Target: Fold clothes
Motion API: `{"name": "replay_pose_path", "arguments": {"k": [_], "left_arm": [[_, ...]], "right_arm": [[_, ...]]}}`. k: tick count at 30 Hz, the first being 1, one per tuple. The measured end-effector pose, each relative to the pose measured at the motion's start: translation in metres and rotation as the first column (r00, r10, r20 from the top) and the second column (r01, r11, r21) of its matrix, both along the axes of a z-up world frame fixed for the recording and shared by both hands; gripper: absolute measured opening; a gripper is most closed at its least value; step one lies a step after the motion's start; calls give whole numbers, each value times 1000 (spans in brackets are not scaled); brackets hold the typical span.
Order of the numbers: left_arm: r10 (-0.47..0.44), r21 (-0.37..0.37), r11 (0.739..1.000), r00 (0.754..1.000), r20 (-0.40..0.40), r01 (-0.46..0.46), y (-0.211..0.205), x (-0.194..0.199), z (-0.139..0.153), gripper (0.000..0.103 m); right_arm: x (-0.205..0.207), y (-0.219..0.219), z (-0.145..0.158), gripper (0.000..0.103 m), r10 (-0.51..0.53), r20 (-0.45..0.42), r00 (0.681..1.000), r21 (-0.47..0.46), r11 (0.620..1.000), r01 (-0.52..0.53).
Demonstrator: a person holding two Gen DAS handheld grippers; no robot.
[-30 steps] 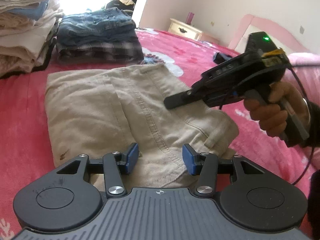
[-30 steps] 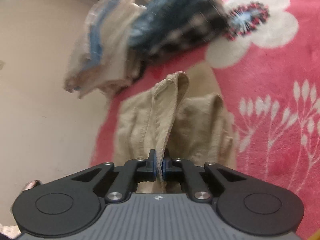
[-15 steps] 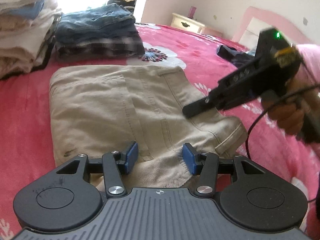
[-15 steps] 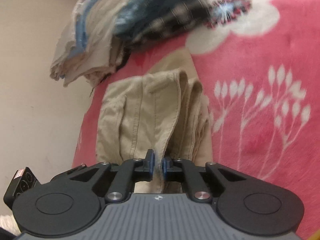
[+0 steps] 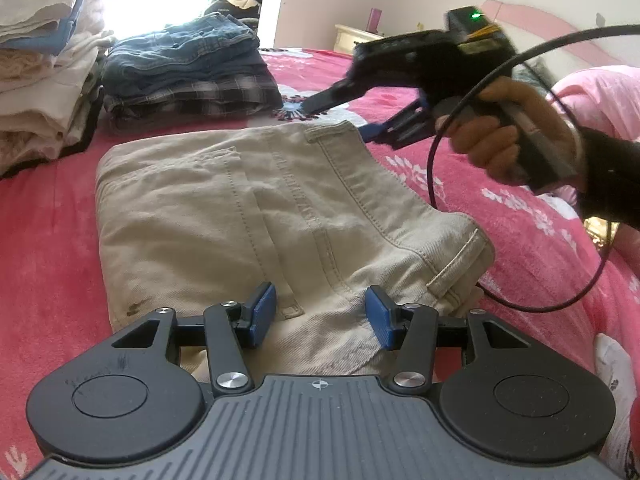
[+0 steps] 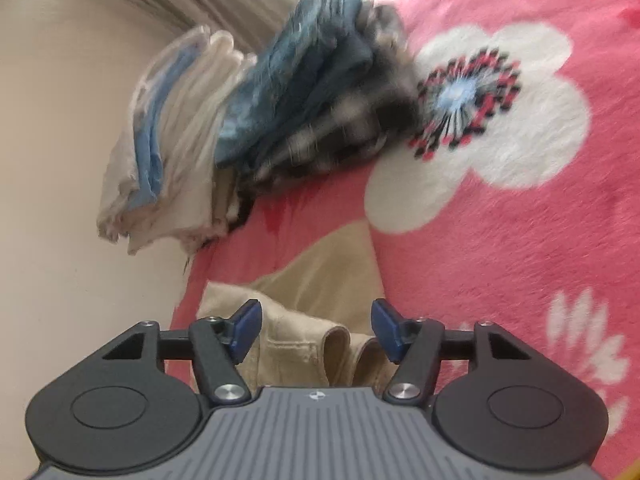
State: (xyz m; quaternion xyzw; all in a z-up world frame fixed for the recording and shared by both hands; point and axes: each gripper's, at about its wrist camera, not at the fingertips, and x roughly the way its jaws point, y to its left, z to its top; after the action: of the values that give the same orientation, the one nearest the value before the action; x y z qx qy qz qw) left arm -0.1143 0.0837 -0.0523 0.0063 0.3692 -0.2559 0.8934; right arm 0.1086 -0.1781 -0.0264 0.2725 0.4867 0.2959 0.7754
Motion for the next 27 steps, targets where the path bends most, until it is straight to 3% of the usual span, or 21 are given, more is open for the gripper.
{"name": "replay_pose_path", "arguments": {"k": [4, 11, 19, 27], "left_arm": [[3, -10, 1000, 1000, -1, -3, 1, 0, -2, 50], [-5, -21, 1000, 1000, -4, 4, 4, 1, -4, 51], [-3, -28, 1000, 1000, 5, 3, 5, -1, -6, 51], [0, -27, 1000, 1000, 2, 0, 5, -1, -6, 51]], "right_arm": [[-15, -1, -8, 68, 39, 3, 999, 13, 999, -39], [-55, -26, -1, 67, -26, -11, 1000, 61, 998, 26], [-93, -49, -27, 67, -53, -147, 988, 174, 981, 79], [-84, -53, -23, 68, -59, -156, 986, 214, 972, 92]]}}
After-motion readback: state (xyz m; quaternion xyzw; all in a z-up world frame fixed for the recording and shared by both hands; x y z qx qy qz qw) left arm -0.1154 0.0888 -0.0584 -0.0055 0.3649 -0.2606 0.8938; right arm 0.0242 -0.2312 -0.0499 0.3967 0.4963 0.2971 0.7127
